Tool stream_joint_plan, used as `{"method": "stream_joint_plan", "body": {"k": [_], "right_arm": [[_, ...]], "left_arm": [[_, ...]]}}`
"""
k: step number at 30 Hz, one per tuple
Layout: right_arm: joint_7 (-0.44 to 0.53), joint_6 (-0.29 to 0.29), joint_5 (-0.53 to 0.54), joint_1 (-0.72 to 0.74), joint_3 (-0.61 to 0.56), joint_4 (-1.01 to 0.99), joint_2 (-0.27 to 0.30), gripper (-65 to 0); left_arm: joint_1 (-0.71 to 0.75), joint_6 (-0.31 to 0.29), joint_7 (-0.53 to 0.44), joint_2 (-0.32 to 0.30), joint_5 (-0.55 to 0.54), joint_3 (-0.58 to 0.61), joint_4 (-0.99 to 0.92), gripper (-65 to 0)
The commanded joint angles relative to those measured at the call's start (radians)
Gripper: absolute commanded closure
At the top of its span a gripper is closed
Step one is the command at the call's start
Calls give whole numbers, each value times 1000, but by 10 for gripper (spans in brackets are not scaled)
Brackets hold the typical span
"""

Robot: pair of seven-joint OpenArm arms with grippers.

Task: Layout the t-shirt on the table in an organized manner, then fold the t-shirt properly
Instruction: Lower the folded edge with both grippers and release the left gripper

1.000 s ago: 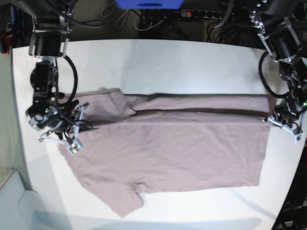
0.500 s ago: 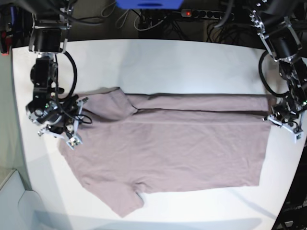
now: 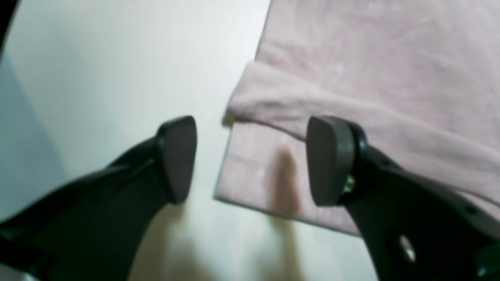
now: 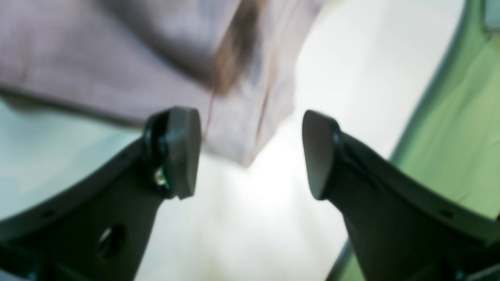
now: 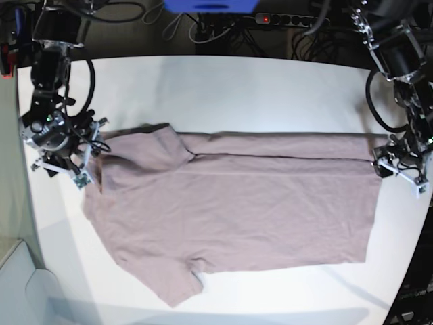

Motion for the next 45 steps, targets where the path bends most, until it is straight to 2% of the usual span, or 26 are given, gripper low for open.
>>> {"method": "stream_joint_plan", "body": {"k": [1, 7, 12, 17, 20, 23, 28, 31, 35, 45], "right_arm": [[17, -5, 1, 1, 11, 18, 9, -410], [22, -5, 2, -37, 14, 17, 9, -410], [25, -5, 7, -32, 14, -45, 9, -410], [79, -5, 5, -16, 14, -91, 9, -405], [80, -5, 7, -14, 14, -103, 15, -352], [80, -5, 5, -2, 14, -105, 14, -258], [79, -5, 5, -2, 14, -111, 11, -102], [79, -5, 5, 0, 11, -146, 11, -42], [100, -5, 7, 0, 11, -172, 15, 0], [120, -5, 7, -2, 13, -161, 32, 0]], "left_arm": [[-6, 0, -19, -19, -5, -7, 53, -432], [55, 3, -14, -14, -5, -7, 186, -432], [96, 2, -24, -12, -5, -7, 180, -432], [123, 3, -25, -12, -5, -15, 180, -432], [132, 0, -25, -9, -5, -76, 180, -432], [133, 0, -24, -3, -5, -116, 178, -432], [153, 0, -25, -3, -5, -128, 178, -432], [153, 0, -25, 1, -5, -125, 177, -433], [150, 0, -27, 8, -5, -127, 137, -434], [146, -1, -27, 9, -5, -127, 109, -434]]}}
